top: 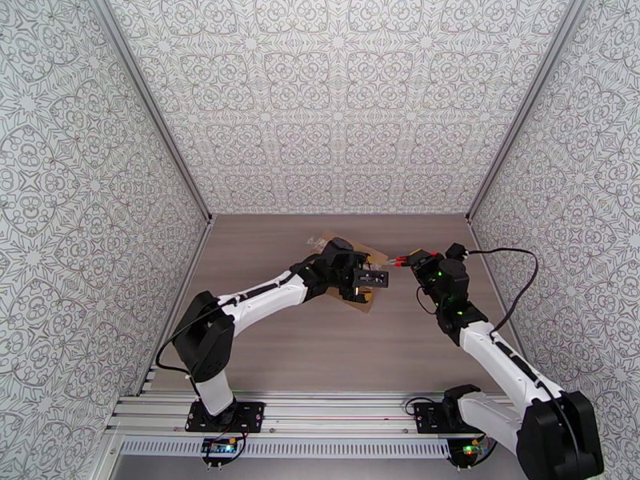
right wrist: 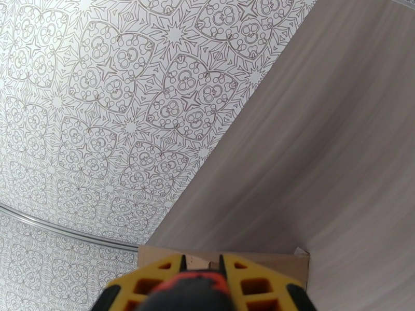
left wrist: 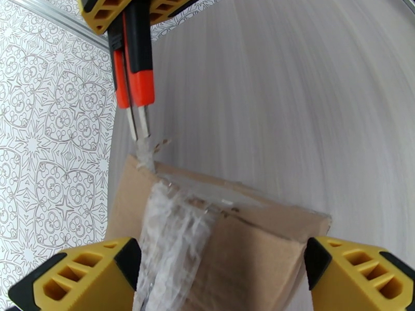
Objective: Unpack the express box
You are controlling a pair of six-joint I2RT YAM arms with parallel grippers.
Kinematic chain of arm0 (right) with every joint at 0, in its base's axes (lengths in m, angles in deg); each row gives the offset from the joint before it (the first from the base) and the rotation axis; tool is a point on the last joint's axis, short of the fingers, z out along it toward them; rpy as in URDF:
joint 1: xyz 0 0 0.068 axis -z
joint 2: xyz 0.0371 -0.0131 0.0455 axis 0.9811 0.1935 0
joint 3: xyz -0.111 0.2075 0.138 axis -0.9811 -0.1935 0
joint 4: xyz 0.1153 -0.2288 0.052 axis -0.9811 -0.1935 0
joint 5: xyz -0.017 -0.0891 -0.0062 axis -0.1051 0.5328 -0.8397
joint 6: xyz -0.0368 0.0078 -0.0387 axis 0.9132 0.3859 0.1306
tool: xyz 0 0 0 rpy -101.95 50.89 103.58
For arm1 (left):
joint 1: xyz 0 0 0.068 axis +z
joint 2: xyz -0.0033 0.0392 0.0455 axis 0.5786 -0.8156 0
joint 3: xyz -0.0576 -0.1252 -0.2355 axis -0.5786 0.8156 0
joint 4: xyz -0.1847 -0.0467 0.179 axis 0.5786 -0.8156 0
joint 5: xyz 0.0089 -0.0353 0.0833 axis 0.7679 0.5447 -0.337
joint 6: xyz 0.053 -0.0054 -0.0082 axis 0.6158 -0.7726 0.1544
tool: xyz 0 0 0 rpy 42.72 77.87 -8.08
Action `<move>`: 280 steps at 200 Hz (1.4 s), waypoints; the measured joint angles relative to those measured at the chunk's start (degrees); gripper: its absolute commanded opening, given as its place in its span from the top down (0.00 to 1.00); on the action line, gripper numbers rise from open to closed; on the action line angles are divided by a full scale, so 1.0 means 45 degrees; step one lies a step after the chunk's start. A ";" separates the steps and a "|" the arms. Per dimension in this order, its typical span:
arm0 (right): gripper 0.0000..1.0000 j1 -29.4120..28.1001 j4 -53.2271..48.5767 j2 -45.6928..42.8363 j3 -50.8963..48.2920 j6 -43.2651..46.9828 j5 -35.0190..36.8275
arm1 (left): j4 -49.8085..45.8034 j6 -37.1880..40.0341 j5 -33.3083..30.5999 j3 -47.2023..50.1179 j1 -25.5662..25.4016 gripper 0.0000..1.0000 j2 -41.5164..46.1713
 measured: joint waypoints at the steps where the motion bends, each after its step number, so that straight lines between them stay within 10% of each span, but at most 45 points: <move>1: 1.00 0.0000 0.0019 0.0029 0.0010 -0.0005 0.0000 | 0.0000 0.0000 0.0000 -0.0010 0.0000 0.12 -0.0005; 280: 1.00 -0.0369 0.0311 0.2953 0.2210 0.0034 -0.1860 | -0.1870 0.0903 -0.0029 -0.0418 0.1384 0.15 -0.0126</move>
